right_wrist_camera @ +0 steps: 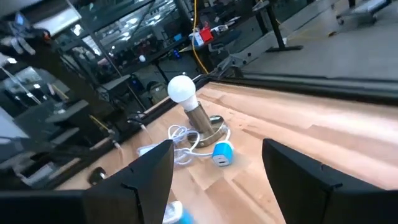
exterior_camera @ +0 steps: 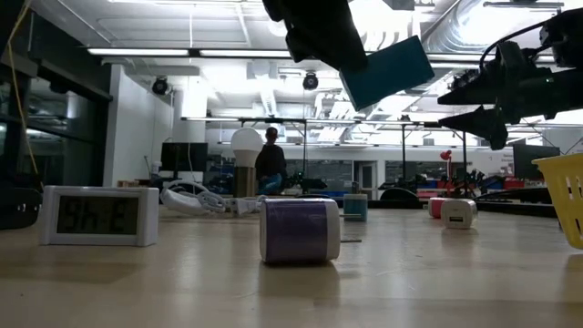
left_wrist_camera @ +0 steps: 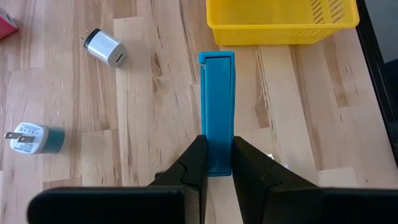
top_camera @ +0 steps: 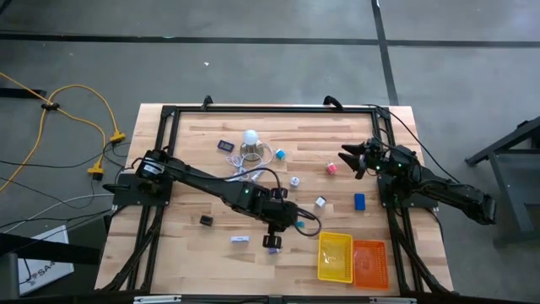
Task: Pick & Place Office items
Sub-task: Put the light blue digital clock into the yellow basket
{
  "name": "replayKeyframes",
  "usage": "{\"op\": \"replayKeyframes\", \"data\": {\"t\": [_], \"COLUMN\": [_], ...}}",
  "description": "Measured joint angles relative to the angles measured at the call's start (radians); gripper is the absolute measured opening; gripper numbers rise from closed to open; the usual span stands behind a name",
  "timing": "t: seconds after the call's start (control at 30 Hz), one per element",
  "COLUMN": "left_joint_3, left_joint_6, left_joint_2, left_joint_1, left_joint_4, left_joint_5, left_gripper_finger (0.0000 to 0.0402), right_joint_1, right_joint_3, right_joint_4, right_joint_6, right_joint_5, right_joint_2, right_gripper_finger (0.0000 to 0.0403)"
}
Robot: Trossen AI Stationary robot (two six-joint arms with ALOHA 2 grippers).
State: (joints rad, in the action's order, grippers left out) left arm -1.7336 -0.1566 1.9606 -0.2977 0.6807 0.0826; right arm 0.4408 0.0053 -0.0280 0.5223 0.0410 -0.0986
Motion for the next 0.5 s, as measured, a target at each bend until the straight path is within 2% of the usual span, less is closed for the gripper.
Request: {"op": "replayKeyframes", "data": {"t": [0.23, 0.3, 0.5], "left_joint_3": [0.000, 0.000, 0.000], "left_joint_6": [0.000, -0.002, -0.024], "left_joint_2": [0.000, 0.000, 0.000], "left_joint_1": [0.000, 0.000, 0.000], "left_joint_4": [0.000, 0.000, 0.001], "left_joint_5": [0.000, 0.000, -0.001], "left_gripper_finger": [0.0045, 0.0045, 0.0045], "right_joint_1": [-0.016, -0.040, -0.163], "right_joint_3": [0.000, 0.000, 0.005], "right_joint_4": [-0.098, -0.139, -0.198], "right_joint_6": [-0.018, -0.021, -0.083], "right_joint_5": [0.277, 0.307, 0.296], "right_joint_2": [-0.002, -0.002, -0.002], "right_gripper_finger": [0.0232, 0.0232, 0.0232]}}
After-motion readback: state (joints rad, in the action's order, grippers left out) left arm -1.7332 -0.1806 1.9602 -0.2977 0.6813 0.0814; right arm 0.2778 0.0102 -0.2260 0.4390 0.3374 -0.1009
